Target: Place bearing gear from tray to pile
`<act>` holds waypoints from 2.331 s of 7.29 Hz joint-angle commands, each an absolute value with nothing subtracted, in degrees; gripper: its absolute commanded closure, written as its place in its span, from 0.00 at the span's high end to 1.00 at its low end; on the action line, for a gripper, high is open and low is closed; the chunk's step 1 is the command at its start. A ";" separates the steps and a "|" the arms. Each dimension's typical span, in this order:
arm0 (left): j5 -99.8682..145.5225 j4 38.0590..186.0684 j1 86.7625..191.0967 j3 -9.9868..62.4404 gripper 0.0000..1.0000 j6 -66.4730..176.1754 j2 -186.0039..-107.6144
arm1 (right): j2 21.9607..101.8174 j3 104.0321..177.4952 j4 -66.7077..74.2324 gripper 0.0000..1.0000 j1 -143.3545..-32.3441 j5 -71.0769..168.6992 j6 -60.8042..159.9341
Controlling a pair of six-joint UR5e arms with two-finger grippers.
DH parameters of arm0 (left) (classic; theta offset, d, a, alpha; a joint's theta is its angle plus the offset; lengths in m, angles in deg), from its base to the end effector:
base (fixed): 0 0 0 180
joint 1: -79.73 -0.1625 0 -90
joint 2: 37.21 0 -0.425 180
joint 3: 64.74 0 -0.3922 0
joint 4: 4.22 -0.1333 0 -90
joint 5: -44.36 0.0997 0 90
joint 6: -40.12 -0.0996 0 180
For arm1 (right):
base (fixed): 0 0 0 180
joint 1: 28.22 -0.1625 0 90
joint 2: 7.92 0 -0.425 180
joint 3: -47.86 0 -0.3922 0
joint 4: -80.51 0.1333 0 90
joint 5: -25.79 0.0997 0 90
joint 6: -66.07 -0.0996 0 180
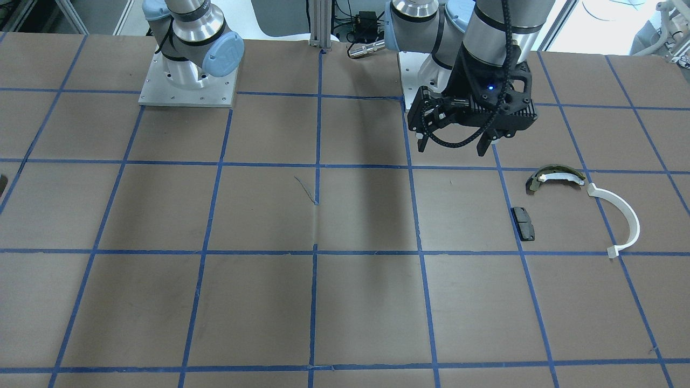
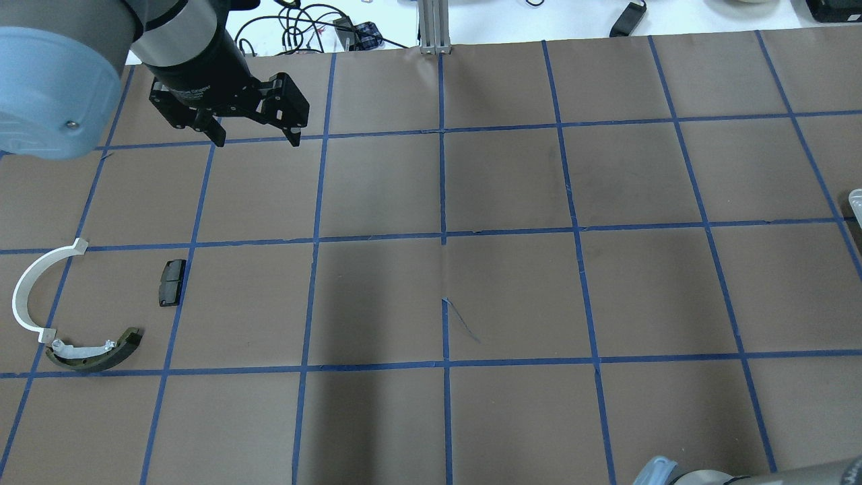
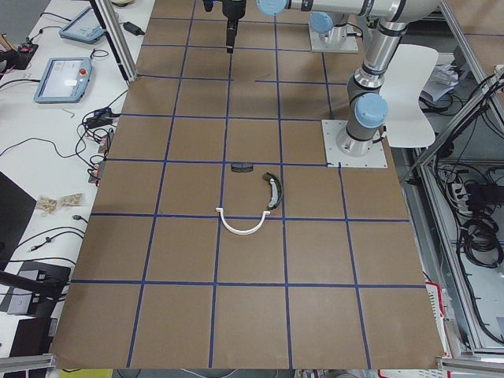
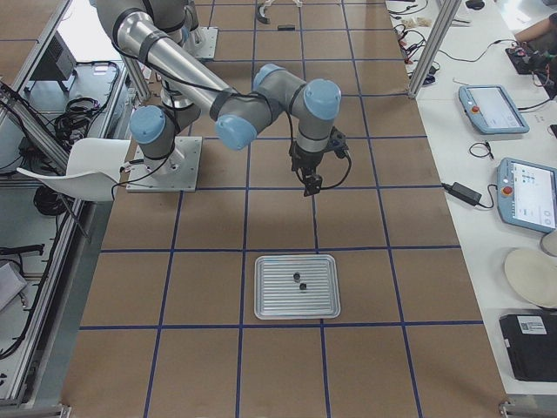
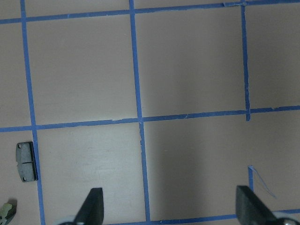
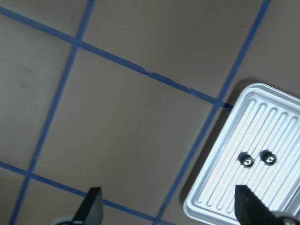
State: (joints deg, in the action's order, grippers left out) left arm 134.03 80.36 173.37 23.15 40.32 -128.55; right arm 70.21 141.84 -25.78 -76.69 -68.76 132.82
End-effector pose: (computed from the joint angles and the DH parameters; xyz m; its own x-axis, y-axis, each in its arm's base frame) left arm -0.1661 -0.5024 0.5044 -0.9981 0.0606 0.0061 0.0596 0.9924 -0.1078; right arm -0.2808 -0.5062 0.3728 -0.9036 -0.4267 0.0384 -0.4236 0.9032 0.0699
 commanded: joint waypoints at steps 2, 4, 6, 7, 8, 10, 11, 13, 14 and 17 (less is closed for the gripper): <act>134.10 80.34 173.16 23.15 1.00 40.30 -128.53 | 59.78 141.20 -37.24 1.00 -69.97 -69.31 147.16; 133.92 80.34 173.16 23.15 1.00 40.30 -128.71 | 55.47 141.20 -40.66 0.94 -69.79 -69.39 147.63; 133.92 80.34 173.16 23.15 1.00 40.38 -128.71 | 52.91 141.28 -42.54 0.81 -68.22 -70.18 150.16; 133.92 80.34 173.25 23.15 1.00 40.38 -128.71 | 52.29 141.55 -42.54 0.70 -67.95 -70.10 150.18; 133.92 80.34 173.25 23.15 1.00 40.38 -128.71 | 51.16 141.20 -43.41 0.65 -67.68 -70.19 150.35; 134.01 80.42 173.25 23.15 1.00 40.38 -128.54 | 49.57 141.11 -45.00 0.64 -67.50 -70.54 150.27; 134.01 80.34 173.16 23.15 1.00 40.30 -128.71 | 49.30 141.20 -45.17 0.63 -67.50 -72.80 150.44; 134.01 80.34 173.25 23.15 1.00 40.38 -128.53 | 49.30 141.28 -45.17 0.63 -67.50 -73.00 150.44; 134.01 80.34 173.25 23.15 1.00 40.30 -128.53 | 49.04 141.20 -45.17 0.63 -67.50 -73.00 150.44; 134.01 80.42 173.25 23.15 1.00 40.30 -128.45 | 48.51 141.28 -45.70 0.55 -67.50 -72.91 150.35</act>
